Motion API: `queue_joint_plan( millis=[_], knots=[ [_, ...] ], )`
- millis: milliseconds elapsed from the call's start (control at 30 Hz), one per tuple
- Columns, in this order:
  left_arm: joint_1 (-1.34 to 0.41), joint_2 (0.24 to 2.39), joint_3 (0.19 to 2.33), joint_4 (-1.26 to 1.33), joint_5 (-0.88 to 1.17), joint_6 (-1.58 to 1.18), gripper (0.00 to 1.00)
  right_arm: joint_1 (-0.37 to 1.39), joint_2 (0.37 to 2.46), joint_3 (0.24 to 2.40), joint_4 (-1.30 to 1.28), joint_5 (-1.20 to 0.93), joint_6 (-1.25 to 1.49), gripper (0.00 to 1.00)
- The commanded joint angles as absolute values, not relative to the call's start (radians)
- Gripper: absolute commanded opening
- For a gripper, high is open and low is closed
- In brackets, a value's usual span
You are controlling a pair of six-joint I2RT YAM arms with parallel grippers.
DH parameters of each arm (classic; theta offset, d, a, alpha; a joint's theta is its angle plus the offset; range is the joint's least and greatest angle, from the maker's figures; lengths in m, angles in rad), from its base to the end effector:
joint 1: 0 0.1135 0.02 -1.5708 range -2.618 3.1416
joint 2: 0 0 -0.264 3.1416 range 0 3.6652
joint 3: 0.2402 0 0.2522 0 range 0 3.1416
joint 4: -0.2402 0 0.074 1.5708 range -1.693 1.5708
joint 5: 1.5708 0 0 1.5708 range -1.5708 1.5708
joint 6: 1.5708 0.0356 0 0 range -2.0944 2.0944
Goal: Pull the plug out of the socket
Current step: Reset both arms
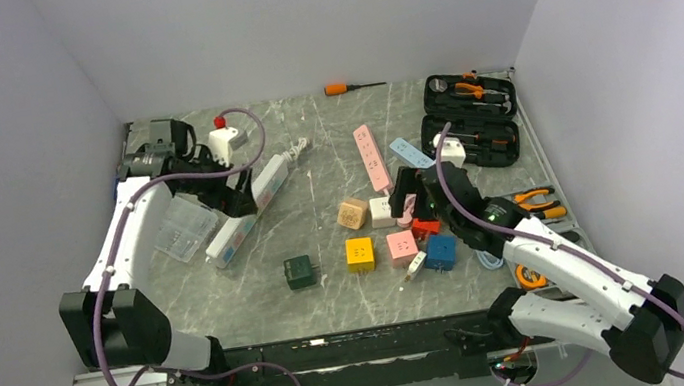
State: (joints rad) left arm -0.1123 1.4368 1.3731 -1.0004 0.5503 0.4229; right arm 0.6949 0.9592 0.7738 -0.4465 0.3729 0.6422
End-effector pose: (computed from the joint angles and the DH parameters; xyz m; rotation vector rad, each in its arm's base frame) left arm 0.2798 -0.0503 0.3282 0.8371 2.3620 -0.5970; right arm 0.1671 0.1224 0.2802 0.1501 2.1703 0.3604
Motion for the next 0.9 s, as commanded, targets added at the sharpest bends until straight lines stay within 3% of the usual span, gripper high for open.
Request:
queue_joint_plan(
  millis=[0, 200, 467, 633, 867],
  knots=[
    [-0.024, 1.411, 1.367, -0.994, 0.609, 0.407, 0.99, 0.557, 0.940, 0.776, -0.384, 0.239, 0.645, 1.00],
    [0.184, 1.562, 1.480, -1.144, 0.866, 0.445, 0.99, 0.174, 0.817, 0.675, -0.324, -0.013, 0.778, 1.00],
    [0.335, 1.623, 1.459, -1.061, 0.940, 0.400, 0.99, -0.050, 0.819, 0.665, -0.370, -0.009, 0.790, 1.00],
    [0.337, 1.597, 1.384, -0.874, 0.780, 0.282, 0.99, -0.068, 0.934, 0.706, -0.381, 0.316, 0.771, 1.00],
    [0.301, 1.533, 1.223, -0.575, 0.548, 0.086, 0.99, -0.064, 1.051, 0.647, -0.129, 0.665, 0.559, 1.00]
  ],
)
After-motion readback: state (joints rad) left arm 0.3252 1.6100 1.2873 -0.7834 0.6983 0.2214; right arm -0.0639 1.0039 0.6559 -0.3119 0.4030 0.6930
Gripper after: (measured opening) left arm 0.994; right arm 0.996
